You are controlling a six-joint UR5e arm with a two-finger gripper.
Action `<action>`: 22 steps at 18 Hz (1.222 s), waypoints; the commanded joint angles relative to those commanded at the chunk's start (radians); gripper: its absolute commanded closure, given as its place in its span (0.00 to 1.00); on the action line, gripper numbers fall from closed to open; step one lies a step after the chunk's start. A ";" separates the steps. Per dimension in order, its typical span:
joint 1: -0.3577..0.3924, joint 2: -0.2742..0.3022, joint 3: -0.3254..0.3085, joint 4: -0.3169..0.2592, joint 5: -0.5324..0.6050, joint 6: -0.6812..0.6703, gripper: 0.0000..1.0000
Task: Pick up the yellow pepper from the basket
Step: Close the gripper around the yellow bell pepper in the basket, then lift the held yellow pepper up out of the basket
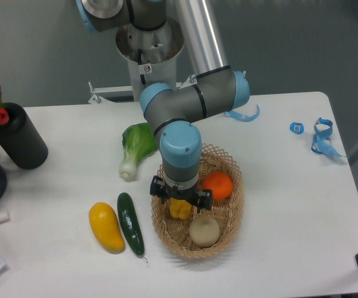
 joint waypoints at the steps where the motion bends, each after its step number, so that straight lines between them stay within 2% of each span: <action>1: -0.002 -0.005 0.000 0.002 0.000 -0.002 0.00; 2: -0.006 -0.008 0.000 0.006 0.000 -0.002 0.00; 7: -0.006 -0.011 0.003 0.008 -0.003 -0.020 0.51; 10: -0.006 -0.006 0.014 0.005 -0.011 -0.020 0.73; 11: -0.006 0.000 0.021 -0.001 -0.012 -0.018 0.76; 16: 0.011 0.047 0.038 -0.003 -0.024 -0.008 0.76; 18: 0.052 0.087 0.057 -0.002 -0.076 -0.003 0.75; 22: 0.106 0.098 0.109 -0.003 -0.110 0.020 0.75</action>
